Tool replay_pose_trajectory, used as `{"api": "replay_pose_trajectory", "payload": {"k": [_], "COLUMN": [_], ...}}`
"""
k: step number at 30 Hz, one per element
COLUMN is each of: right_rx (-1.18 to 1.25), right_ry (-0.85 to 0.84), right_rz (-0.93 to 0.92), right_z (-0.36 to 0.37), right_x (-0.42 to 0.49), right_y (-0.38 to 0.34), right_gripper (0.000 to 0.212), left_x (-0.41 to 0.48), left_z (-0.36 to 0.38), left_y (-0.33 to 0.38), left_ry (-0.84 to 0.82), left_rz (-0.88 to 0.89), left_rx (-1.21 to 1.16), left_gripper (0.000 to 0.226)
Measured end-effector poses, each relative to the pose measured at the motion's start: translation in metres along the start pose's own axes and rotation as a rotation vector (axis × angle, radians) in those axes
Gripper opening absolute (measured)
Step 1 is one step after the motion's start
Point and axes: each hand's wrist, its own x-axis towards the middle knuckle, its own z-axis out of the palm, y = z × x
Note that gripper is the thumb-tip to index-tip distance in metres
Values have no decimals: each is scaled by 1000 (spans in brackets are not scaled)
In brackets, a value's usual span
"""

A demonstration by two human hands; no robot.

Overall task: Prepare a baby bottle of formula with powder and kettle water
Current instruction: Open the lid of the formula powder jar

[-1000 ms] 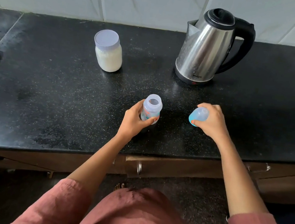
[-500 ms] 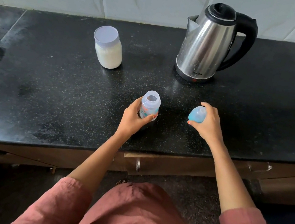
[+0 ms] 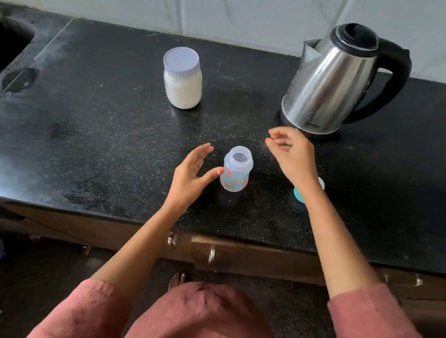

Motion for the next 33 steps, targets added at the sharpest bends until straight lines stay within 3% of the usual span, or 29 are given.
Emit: {"api": "replay_pose_trajectory", "payload": {"k": [5,10,13,17,23,33], "right_rx": [-62,-94,-158,-226,-181,-194], "right_ry": [-218,-406,-496,-518,-524,-451], "right_rz": [-13,1,37,44,66,58], "right_z": [23,61,89,117,140,142], "right_x": [55,109,135,158,169,164], "right_y": [-22,-48,-58,-65,-72,-75], "right_gripper": [25,48,71,94,92,87], "left_x": [33,90,127,168,204,208], "left_z": [-35,-75,-94,-108,-121,-122], "left_y": [11,15,9,4,7,5], "left_ry": [196,362,287,69,-188,-92], "left_rz": [54,39,-12,-73,-21,24], "left_rx": [43,149,176,174,229,175], "left_gripper": [42,44,57,80,77,72]}}
